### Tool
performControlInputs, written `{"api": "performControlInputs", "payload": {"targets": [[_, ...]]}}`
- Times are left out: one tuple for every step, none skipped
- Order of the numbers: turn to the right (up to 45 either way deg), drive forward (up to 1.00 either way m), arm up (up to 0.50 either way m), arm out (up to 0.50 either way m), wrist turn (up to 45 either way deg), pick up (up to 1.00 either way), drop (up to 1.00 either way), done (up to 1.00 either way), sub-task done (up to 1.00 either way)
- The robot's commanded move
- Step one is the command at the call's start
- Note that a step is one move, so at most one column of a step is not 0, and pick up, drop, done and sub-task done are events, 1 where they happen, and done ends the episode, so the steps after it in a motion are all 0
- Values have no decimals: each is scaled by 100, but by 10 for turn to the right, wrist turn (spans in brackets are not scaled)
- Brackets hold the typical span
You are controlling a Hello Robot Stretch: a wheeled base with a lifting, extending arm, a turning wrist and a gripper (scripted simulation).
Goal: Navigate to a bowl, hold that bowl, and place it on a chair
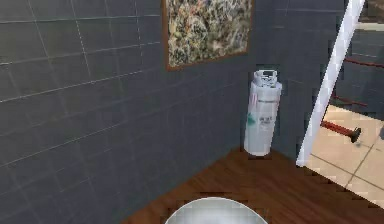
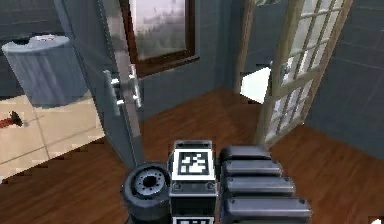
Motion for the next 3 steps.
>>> {"api": "performControlInputs", "payload": {"targets": [[-450,0,0,0,0,0,0,0,0],[-450,0,0,0,0,0,0,0,0],[-90,0,0,0,0,0,0,0,0]]}}
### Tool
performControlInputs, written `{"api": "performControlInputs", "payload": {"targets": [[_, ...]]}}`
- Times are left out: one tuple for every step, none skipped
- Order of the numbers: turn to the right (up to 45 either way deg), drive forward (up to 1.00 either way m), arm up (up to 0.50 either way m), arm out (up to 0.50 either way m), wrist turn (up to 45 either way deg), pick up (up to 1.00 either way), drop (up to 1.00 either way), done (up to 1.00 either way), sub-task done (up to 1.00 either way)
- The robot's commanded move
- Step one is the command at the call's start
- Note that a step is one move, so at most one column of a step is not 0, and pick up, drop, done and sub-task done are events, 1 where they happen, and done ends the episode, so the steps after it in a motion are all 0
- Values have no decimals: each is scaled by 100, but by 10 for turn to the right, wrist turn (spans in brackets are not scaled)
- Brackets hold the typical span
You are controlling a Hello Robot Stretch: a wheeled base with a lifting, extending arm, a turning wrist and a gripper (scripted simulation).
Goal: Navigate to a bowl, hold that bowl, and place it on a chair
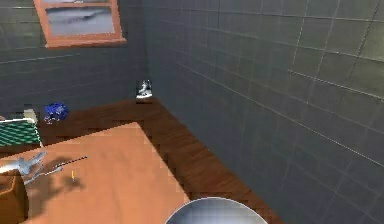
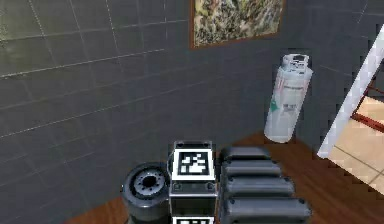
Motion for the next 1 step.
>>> {"api": "performControlInputs", "payload": {"targets": [[450,0,0,0,0,0,0,0,0]]}}
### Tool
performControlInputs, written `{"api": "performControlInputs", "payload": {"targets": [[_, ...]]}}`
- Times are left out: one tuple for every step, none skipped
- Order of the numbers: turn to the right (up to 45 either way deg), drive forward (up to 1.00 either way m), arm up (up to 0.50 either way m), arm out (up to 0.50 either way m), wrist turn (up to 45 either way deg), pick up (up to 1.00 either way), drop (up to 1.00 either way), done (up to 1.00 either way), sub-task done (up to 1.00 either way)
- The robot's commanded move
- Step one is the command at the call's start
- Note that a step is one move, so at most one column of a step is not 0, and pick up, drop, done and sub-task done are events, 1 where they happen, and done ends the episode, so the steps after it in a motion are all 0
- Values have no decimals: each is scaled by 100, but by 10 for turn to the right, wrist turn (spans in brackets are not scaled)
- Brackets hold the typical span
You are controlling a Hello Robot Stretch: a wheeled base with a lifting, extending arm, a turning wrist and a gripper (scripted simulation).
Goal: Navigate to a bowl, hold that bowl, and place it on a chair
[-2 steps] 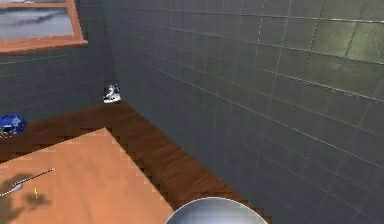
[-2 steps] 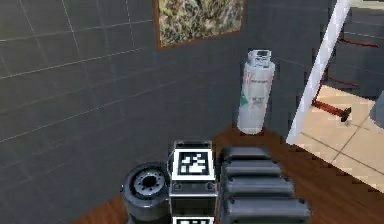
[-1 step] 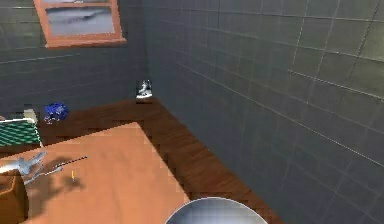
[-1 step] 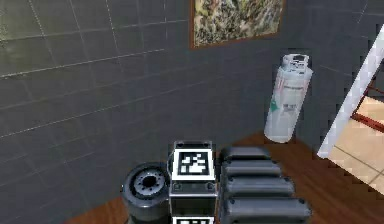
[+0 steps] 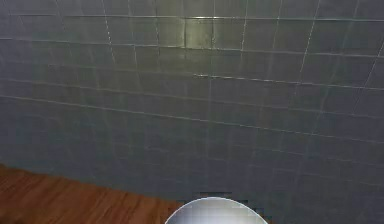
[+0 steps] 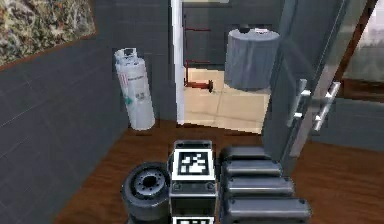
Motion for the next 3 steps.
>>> {"api": "performControlInputs", "payload": {"targets": [[450,0,0,0,0,0,0,0,0],[450,0,0,0,0,0,0,0,0],[180,0,0,0,0,0,0,0,0]]}}
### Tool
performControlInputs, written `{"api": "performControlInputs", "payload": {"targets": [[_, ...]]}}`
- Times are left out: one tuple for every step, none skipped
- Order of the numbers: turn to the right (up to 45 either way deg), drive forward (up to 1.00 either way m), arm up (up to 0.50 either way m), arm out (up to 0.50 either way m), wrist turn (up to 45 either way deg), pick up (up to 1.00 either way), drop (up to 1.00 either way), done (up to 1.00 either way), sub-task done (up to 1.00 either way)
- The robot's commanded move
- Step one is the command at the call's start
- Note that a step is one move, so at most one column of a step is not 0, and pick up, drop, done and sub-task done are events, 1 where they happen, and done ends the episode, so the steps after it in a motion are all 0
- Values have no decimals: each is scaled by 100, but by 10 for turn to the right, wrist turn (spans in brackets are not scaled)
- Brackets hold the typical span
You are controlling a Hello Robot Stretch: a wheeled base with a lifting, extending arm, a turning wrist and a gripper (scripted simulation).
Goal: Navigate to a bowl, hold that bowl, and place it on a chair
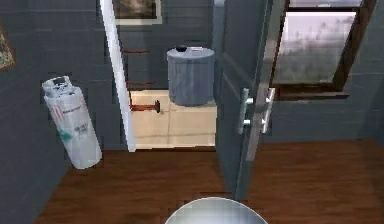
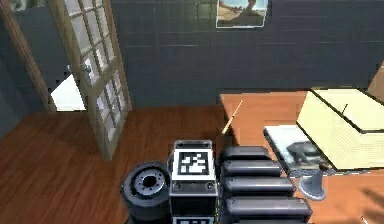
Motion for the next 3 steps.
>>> {"api": "performControlInputs", "payload": {"targets": [[30,0,0,0,0,0,0,0,0],[-450,0,0,0,0,0,0,0,0],[-450,0,0,0,0,0,0,0,0]]}}
